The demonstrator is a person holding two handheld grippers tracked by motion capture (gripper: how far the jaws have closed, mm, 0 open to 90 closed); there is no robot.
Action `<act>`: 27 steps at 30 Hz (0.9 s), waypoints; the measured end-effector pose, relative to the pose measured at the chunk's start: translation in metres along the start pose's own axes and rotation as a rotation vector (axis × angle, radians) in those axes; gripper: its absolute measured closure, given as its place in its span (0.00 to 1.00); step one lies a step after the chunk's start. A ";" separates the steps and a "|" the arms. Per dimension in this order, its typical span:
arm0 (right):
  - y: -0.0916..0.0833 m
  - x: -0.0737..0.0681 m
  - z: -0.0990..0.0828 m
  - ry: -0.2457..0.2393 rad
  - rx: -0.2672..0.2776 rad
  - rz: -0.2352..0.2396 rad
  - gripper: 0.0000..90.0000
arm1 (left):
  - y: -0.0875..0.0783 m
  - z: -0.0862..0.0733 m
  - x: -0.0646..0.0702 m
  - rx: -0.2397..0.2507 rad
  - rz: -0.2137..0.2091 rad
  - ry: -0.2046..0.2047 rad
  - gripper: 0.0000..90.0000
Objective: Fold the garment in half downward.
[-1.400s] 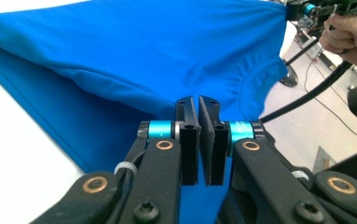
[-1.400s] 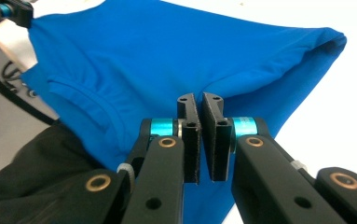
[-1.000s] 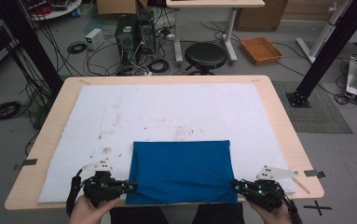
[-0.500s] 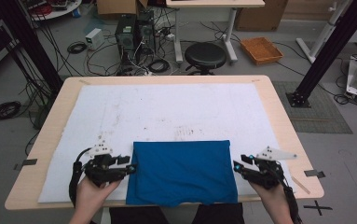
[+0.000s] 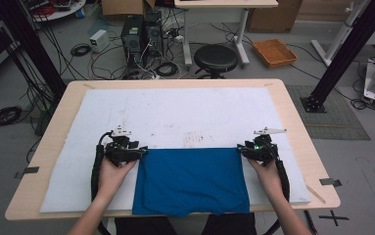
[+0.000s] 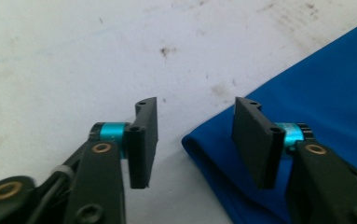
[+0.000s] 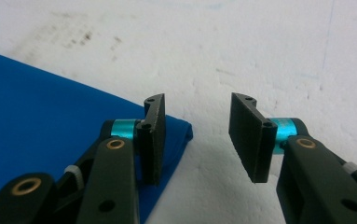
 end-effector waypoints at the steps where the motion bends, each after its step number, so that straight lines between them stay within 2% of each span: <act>1: 0.000 0.000 0.000 0.000 0.000 0.000 0.66 | 0.002 -0.002 -0.001 -0.009 -0.008 -0.012 0.59; 2: 0.002 0.000 -0.001 -0.005 -0.008 0.005 0.67 | 0.004 -0.004 -0.002 -0.019 -0.016 -0.030 0.60; 3: 0.003 0.000 -0.003 -0.009 -0.015 0.007 0.70 | 0.004 -0.006 -0.002 -0.030 -0.023 -0.030 0.63; 5: 0.005 -0.004 -0.005 -0.044 -0.027 0.023 0.80 | 0.004 -0.008 0.000 -0.037 -0.021 -0.010 0.73; 6: 0.005 -0.006 -0.005 -0.060 -0.026 0.031 0.86 | 0.004 -0.010 0.002 -0.047 -0.038 -0.013 0.80; 7: 0.005 -0.006 -0.005 -0.060 -0.026 0.031 0.86 | 0.004 -0.010 0.002 -0.047 -0.038 -0.013 0.84; 8: 0.005 -0.010 -0.005 -0.082 -0.023 0.046 0.93 | 0.004 -0.011 0.003 -0.047 -0.038 0.001 0.88; 9: 0.005 -0.010 -0.005 -0.082 -0.023 0.046 0.93 | 0.004 -0.011 0.003 -0.047 -0.038 0.001 0.93; 11: 0.003 -0.010 -0.004 -0.098 -0.013 0.043 0.97 | 0.004 -0.010 0.003 -0.039 -0.043 -0.009 0.95; 13: 0.002 -0.007 -0.002 -0.108 -0.004 0.044 0.97 | 0.005 -0.008 0.002 -0.042 -0.040 0.007 0.96; 16: 0.003 -0.001 0.005 -0.118 0.014 0.057 0.98 | 0.008 -0.004 0.002 -0.034 -0.044 -0.002 0.96; 19: 0.007 0.006 0.010 -0.129 0.001 0.055 0.98 | 0.013 0.005 -0.001 -0.019 -0.032 -0.005 0.96; 20: 0.010 0.013 0.018 -0.141 -0.001 0.048 0.98 | 0.015 0.008 -0.002 -0.018 -0.030 -0.006 0.96; 22: 0.012 0.016 0.021 -0.140 0.002 0.047 0.98 | 0.020 0.014 -0.004 -0.011 -0.030 -0.009 0.96; 24: 0.019 0.025 0.031 -0.153 0.003 0.030 0.98 | 0.024 0.019 -0.007 -0.005 -0.019 -0.001 0.96; 27: 0.023 0.030 0.035 -0.144 -0.001 0.028 0.98 | 0.031 0.027 -0.011 0.008 -0.010 -0.006 0.96</act>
Point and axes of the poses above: each handheld gripper's, and its own axes: y roughly forward along the jaws, z roughly out of its top, x roughly to its right, the point moved 10 cm from there along y, roughly forward along the jaws, and after that the axes turned 9 degrees about -y, right-handed, at the moved point
